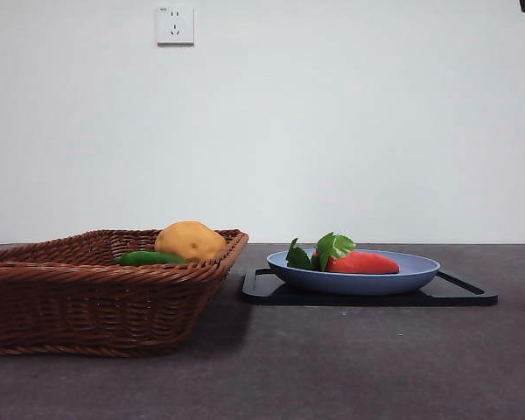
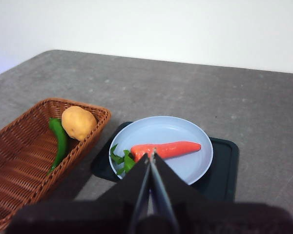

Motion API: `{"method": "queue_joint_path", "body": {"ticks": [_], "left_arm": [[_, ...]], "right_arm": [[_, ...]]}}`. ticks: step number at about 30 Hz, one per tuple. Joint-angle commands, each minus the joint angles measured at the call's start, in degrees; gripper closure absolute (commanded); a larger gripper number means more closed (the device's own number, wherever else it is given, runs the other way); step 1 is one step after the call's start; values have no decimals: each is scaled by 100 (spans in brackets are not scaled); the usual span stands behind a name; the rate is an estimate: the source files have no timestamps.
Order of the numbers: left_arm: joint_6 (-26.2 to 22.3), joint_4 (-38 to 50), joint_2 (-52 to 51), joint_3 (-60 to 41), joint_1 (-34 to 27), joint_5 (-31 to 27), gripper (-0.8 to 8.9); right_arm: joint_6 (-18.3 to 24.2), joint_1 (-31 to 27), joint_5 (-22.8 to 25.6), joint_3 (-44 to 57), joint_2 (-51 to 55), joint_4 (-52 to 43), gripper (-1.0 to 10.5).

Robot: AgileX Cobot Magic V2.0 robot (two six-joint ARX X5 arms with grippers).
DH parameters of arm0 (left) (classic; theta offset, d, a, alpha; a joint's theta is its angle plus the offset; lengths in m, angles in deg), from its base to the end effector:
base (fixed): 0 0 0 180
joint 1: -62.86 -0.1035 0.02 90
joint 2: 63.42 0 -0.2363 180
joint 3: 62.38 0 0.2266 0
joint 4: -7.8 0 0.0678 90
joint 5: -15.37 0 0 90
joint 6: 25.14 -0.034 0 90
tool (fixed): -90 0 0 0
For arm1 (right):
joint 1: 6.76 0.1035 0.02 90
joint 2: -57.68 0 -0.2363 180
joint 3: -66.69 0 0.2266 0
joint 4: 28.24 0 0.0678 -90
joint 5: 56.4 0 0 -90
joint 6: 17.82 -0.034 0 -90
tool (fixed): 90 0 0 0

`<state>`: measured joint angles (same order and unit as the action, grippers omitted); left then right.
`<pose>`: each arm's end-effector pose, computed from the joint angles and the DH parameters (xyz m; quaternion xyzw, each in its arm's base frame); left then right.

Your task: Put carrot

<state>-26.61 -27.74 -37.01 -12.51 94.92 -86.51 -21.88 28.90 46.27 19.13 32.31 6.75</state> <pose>0.1012 -0.0551 0.2777 0.0519 0.0953 -0.1755 0.9785 0.0976 0.0608 0.2680 -0.0111 0.1087 0.1943 0.9748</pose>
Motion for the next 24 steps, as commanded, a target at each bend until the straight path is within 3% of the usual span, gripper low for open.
{"method": "queue_joint_path", "body": {"ticks": [1,5,12,14,24], "left_arm": [[17,39,79,42,37,-7,805],[17,42,151,42,37,-4,805],[17,39,109,42,46,-13,805],[-186,-31,-122,42,-59,-7,805],[-136,-302,-1311,-385,-1808,28,805]], "right_arm": [[-39,42,42,-44,13,-79,936],[-42,39,271,-44,15,-79,936],[-42,37,273,-44,15,-79,936],[-42,37,271,-44,15,-76,936],[-39,37,271,-44,15,-76,936]]}}
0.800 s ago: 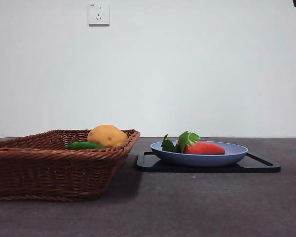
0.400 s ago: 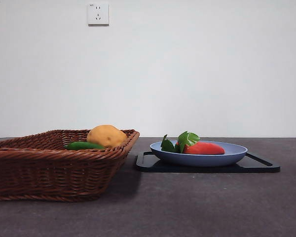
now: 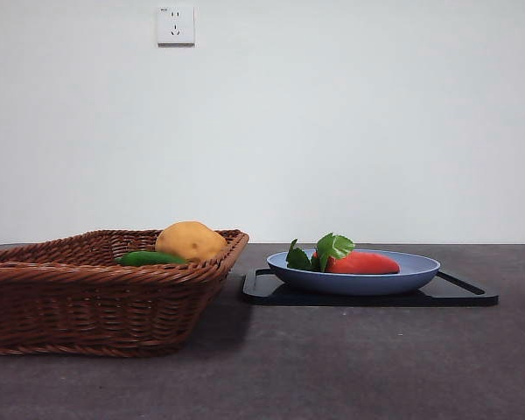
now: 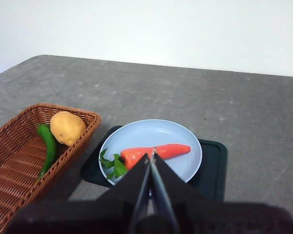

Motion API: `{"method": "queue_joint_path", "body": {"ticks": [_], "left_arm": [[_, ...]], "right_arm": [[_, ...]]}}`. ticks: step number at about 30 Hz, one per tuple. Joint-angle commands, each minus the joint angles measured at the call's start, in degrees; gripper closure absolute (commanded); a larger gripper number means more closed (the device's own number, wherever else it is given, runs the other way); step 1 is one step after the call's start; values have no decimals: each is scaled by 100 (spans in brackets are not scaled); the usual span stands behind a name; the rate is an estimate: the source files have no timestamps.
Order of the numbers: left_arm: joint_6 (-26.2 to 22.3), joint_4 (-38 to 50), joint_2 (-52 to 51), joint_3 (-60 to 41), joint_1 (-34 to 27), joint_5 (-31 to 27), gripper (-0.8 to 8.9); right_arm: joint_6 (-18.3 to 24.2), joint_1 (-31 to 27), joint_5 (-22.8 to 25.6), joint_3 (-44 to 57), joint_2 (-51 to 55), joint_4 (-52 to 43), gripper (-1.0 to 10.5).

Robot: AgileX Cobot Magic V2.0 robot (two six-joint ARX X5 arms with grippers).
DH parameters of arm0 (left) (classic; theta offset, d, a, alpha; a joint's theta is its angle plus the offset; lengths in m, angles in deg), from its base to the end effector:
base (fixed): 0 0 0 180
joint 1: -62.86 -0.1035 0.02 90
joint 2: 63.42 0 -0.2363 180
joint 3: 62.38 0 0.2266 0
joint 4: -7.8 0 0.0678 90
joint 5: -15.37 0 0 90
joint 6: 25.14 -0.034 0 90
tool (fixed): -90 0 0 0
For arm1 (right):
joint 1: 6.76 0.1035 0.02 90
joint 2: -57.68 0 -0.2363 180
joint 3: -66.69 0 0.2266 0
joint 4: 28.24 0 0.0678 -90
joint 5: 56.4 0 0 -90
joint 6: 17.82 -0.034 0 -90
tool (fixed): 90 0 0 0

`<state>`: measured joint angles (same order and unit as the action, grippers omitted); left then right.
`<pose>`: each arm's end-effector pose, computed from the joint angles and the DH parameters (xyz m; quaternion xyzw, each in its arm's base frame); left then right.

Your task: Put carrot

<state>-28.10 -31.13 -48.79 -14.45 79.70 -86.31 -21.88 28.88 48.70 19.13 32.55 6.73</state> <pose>0.0799 -0.0170 0.2777 0.0379 0.0464 -0.0462 0.9971 0.0976 0.0591 0.2685 -0.0121 0.1049 0.1736 0.9791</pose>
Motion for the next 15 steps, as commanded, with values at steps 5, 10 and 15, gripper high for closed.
{"method": "queue_joint_path", "body": {"ticks": [5,10,15], "left_arm": [[15,492,-557,-1010,-916,173,805],[20,1182,-861,-1965,-1292,737,805],[44,1528,-1104,-2693,-1478,938,805]], "right_arm": [[-42,39,31,-44,-9,-76,936],[-39,39,28,-44,-9,-76,936],[-42,39,28,-44,-9,-76,936]]}}
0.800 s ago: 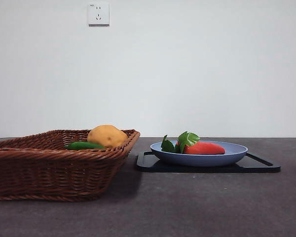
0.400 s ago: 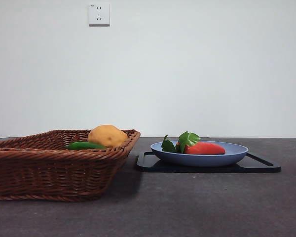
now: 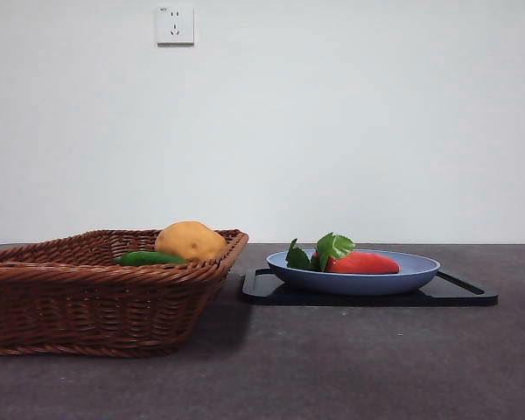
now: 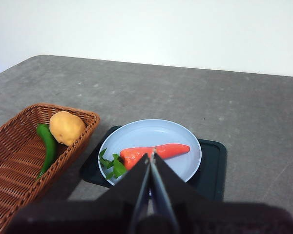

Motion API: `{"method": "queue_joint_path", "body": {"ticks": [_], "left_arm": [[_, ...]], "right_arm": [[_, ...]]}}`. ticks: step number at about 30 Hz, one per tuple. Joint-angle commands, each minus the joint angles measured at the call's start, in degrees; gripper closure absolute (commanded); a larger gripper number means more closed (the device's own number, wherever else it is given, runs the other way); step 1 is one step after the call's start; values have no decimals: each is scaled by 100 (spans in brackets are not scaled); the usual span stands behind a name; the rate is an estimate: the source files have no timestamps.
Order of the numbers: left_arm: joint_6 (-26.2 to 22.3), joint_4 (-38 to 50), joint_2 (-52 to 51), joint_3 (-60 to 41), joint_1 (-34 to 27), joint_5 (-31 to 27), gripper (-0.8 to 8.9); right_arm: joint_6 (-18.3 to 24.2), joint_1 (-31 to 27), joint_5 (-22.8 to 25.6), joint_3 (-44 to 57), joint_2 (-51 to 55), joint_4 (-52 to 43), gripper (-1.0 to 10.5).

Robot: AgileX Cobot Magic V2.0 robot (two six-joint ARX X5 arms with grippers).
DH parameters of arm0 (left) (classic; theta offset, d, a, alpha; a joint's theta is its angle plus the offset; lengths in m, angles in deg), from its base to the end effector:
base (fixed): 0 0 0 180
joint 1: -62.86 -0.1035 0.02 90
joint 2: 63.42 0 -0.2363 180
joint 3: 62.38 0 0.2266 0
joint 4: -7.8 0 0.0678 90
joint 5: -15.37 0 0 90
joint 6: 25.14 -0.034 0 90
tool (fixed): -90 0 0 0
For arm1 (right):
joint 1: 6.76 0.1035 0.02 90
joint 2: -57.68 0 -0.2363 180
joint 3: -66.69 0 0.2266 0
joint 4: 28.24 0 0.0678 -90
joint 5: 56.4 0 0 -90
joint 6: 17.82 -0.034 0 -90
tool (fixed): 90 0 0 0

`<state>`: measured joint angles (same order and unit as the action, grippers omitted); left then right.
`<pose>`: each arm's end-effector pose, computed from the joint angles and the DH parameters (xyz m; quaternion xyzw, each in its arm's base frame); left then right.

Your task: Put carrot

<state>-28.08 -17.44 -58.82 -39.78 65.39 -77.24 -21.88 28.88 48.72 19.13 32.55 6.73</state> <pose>0.1009 -0.0029 0.1796 0.0284 0.0631 -0.0009 0.9976 0.0976 0.0591 0.2685 -0.0121 0.1049 0.1734 0.9792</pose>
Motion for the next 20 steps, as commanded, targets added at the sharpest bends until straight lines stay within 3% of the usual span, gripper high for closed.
{"method": "queue_joint_path", "body": {"ticks": [1,7,20], "left_arm": [[44,149,-170,-267,-68,28,805],[289,81,-452,-614,-118,-9,805],[295,-168,-452,-625,-122,-7,805]], "right_arm": [[-42,39,26,-44,-9,-74,936],[-42,39,28,-44,-9,-76,936],[-39,39,26,-44,-9,-74,936]]}}
